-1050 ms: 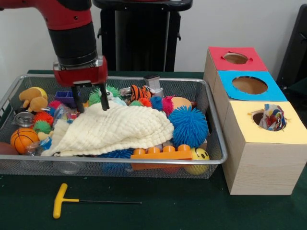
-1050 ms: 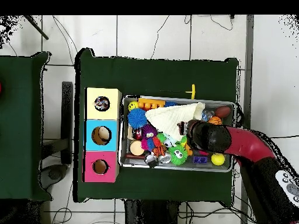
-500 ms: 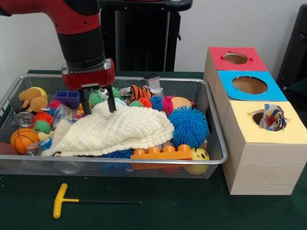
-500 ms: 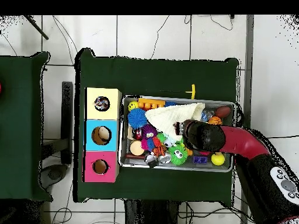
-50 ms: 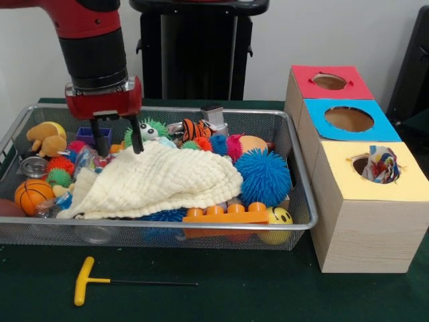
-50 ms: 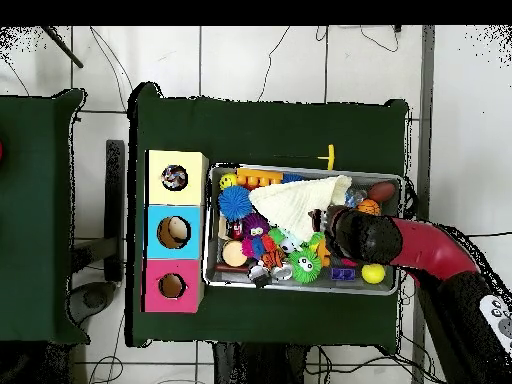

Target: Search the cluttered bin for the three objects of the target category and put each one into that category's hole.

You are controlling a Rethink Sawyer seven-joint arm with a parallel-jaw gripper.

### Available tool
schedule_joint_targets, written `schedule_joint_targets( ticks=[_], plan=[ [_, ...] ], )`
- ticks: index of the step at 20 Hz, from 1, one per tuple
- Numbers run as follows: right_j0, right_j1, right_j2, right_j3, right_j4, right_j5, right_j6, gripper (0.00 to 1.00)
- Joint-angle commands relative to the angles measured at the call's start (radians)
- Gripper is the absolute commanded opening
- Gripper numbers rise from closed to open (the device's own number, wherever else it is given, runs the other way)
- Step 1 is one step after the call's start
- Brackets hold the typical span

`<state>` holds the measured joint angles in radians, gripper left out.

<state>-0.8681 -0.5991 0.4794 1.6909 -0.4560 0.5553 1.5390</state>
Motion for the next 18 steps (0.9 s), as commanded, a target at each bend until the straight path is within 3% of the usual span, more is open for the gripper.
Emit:
schedule_joint_targets(
  ticks=[1, 7, 18],
  plan=[
    [0.002, 0.052, 0.074, -0.026, -0.035, 0.035, -0.111, 1.0],
    [-0.051, 0.042, 0.057, 0.008, -0.08, -0.002, -0.141, 1.0],
    [-0.152, 0.009, 0.09, 0.023, -0.107, 0.072, -0.213, 1.0]
  ],
)
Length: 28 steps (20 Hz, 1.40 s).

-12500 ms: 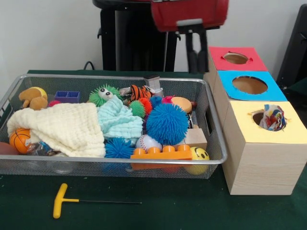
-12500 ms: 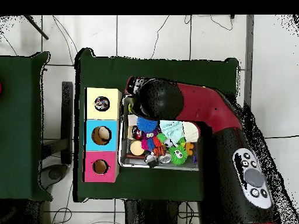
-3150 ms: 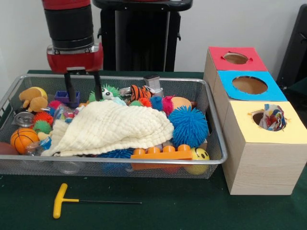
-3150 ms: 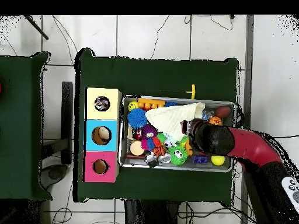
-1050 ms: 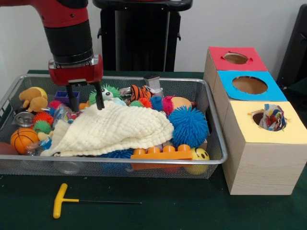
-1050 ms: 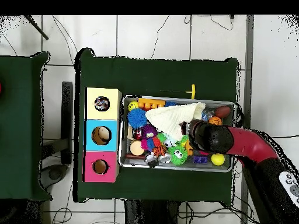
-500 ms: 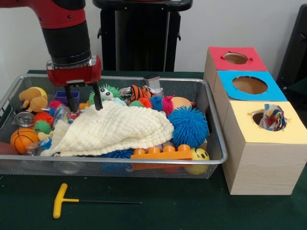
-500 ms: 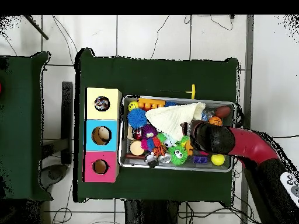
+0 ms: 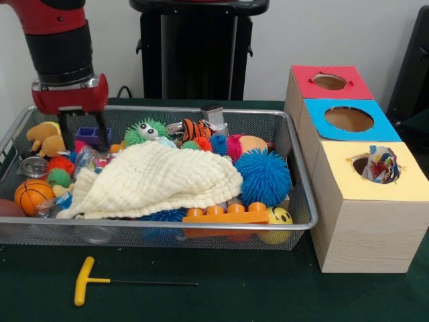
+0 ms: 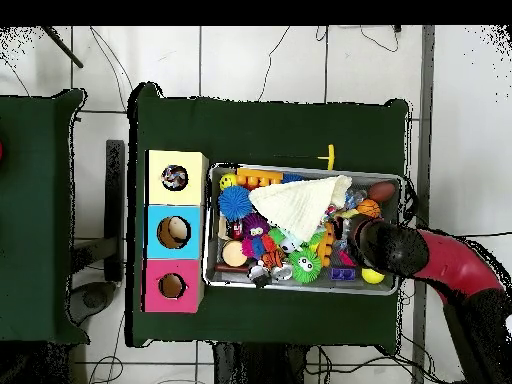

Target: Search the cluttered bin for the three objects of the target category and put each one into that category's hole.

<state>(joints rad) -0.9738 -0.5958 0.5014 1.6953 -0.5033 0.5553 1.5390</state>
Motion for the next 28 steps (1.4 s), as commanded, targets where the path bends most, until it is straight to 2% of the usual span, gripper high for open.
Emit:
schedule_joint_targets(
  ticks=[1, 15, 28],
  plan=[
    [-0.042, 0.006, 0.069, 0.02, -0.064, 0.069, -0.205, 1.0],
    [0.009, 0.028, 0.049, 0.077, -0.099, -0.008, -0.082, 1.0],
    [0.027, 0.132, 0.045, 0.008, -0.119, -0.053, -0.086, 1.0]
  ],
)
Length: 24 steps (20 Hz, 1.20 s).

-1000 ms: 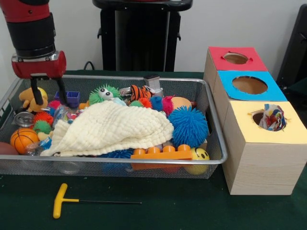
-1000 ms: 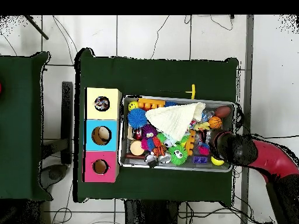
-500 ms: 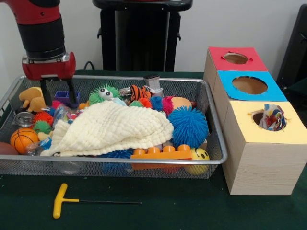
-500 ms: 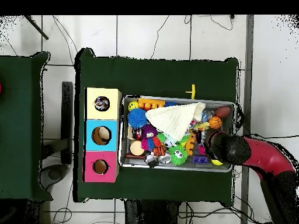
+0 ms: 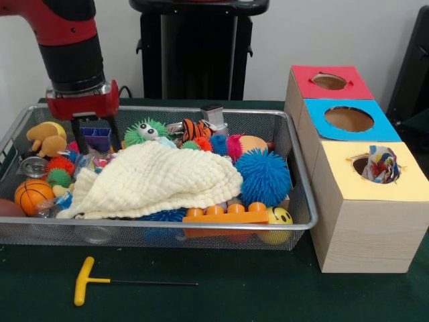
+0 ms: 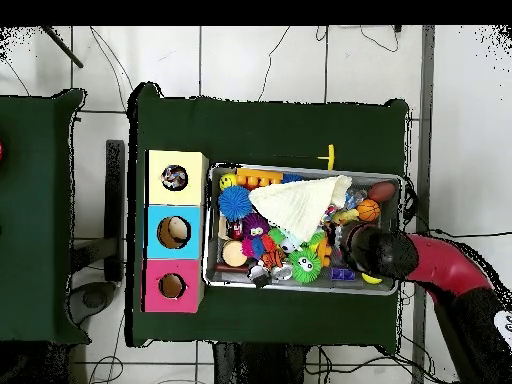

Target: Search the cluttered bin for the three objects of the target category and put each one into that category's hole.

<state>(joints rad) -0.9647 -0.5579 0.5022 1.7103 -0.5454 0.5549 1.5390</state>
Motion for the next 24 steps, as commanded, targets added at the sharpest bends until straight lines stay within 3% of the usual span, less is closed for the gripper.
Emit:
schedule_joint_targets(
  ticks=[1, 13, 17, 24],
  plan=[
    [0.02, 0.101, 0.043, -0.012, -0.078, -0.055, -0.085, 1.0],
    [0.027, 0.13, 0.039, -0.04, -0.083, -0.071, -0.082, 1.0],
    [0.022, 0.095, 0.055, -0.036, -0.06, -0.044, -0.092, 1.0],
    [0.015, -0.044, 0.135, -0.022, 0.044, 0.094, -0.122, 1.0]
  ],
)
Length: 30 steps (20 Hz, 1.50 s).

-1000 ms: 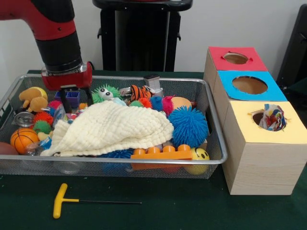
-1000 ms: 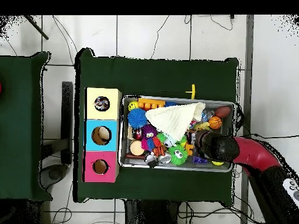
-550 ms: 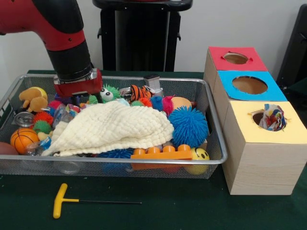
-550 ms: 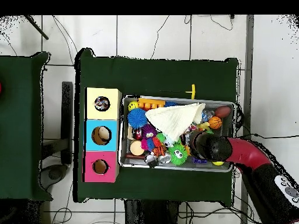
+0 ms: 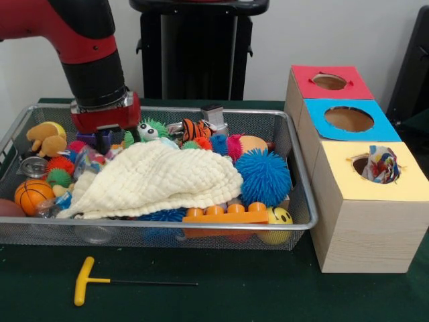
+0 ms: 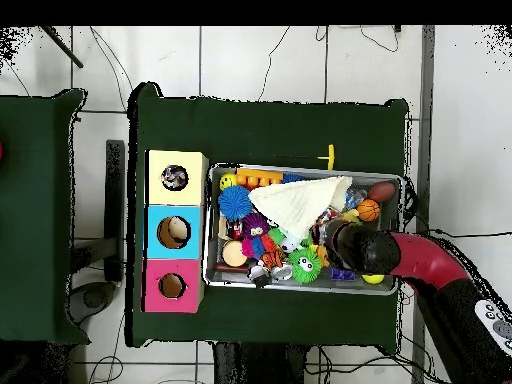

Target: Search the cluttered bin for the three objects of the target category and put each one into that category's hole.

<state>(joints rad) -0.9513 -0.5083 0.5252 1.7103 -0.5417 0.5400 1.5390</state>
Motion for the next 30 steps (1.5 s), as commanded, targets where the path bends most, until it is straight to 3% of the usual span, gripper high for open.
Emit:
schedule_joint_targets(
  ticks=[1, 8, 16, 25, 30],
  plan=[
    [0.003, -0.107, 0.122, -0.025, 0.05, 0.126, -0.127, 1.0],
    [0.026, -0.144, 0.157, -0.041, 0.088, 0.175, -0.118, 1.0],
    [0.061, -0.032, 0.162, -0.069, 0.056, 0.057, -0.077, 1.0],
    [0.051, 0.061, 0.169, -0.144, 0.031, 0.057, -0.123, 1.0],
    [0.0, -0.01, 0.15, -0.083, 0.016, 0.08, -0.125, 1.0]
  ],
)
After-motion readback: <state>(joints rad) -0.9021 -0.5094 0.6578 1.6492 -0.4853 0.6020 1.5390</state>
